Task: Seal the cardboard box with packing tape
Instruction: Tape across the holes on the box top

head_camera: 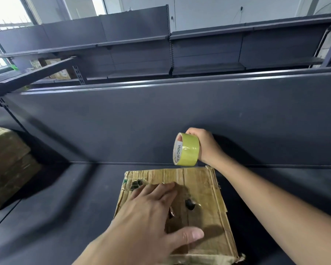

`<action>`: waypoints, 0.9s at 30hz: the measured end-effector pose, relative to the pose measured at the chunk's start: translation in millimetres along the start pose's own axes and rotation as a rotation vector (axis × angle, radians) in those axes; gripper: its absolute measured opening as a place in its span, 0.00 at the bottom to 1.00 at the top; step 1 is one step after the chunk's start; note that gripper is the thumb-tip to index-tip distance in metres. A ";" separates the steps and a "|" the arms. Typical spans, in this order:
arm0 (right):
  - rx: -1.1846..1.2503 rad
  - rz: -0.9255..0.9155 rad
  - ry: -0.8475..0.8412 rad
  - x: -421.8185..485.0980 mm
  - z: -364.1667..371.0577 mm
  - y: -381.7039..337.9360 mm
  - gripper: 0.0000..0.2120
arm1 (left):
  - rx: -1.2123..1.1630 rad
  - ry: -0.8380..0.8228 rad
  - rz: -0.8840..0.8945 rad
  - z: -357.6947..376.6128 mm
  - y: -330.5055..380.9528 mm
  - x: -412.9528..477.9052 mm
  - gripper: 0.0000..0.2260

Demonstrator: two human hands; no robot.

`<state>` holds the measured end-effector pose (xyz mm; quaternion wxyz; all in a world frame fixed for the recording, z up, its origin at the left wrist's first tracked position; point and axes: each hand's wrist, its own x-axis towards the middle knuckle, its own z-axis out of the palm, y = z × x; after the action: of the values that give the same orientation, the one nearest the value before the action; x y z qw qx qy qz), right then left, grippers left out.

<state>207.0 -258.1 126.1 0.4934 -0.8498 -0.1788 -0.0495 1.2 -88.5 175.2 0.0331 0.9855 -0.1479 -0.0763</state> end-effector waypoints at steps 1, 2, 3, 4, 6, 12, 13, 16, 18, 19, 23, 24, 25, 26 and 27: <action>0.021 0.004 -0.001 -0.4 -2.0 -3.9 0.13 | 0.016 0.036 0.002 -4.4 -0.5 4.4 0.56; 0.042 -0.002 0.000 -0.4 -4.5 -7.7 0.13 | 0.028 0.065 -0.006 -8.9 -0.9 10.2 0.56; 0.062 -0.008 0.008 -0.6 -7.8 -12.7 0.13 | 0.031 0.078 -0.021 -13.0 -0.8 16.1 0.55; 0.090 -0.007 0.016 0.9 -11.3 -14.6 0.12 | 0.024 0.069 -0.034 -15.5 -0.1 21.5 0.57; 0.157 0.006 0.027 3.6 -18.4 -18.7 0.09 | -0.003 0.005 -0.031 -14.6 1.2 30.8 0.65; 0.107 0.024 0.058 11.8 -15.9 -11.6 0.12 | -0.131 -0.070 -0.031 -3.8 0.9 43.0 0.71; 0.100 0.028 0.070 12.4 -13.2 -11.3 0.12 | -0.142 -0.070 -0.039 -3.5 2.4 44.1 0.72; 0.049 0.034 0.081 15.4 -6.6 -10.6 0.10 | -0.156 -0.074 -0.072 -0.1 9.5 45.8 0.74; 0.052 0.060 0.067 18.0 -2.7 -10.4 0.08 | -0.142 -0.048 -0.071 4.8 11.5 46.2 0.75; 0.051 0.069 0.055 19.8 -0.3 -9.2 0.08 | -0.137 -0.041 -0.071 7.0 11.5 46.0 0.75; -0.038 -0.002 0.006 19.5 1.4 -4.4 0.07 | -0.128 0.005 -0.054 9.2 10.3 46.8 0.74; -0.067 -0.023 -0.008 18.5 -1.0 -2.4 0.07 | -0.125 0.030 -0.044 9.3 10.0 48.1 0.73; -0.097 -0.050 -0.027 18.0 -3.6 1.3 0.07 | -0.123 0.044 -0.041 9.2 9.9 49.0 0.72; -0.122 -0.068 -0.038 16.7 -7.0 3.3 0.07 | -0.119 0.047 -0.041 9.2 9.6 49.8 0.71; -0.128 -0.082 -0.042 15.5 -10.6 5.8 0.07 | -0.113 0.047 -0.041 9.3 9.4 50.5 0.71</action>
<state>224.4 -265.9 130.8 0.4316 -0.8725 -0.2200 -0.0632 44.7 -112.9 159.8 0.0906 0.9864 -0.1225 -0.0620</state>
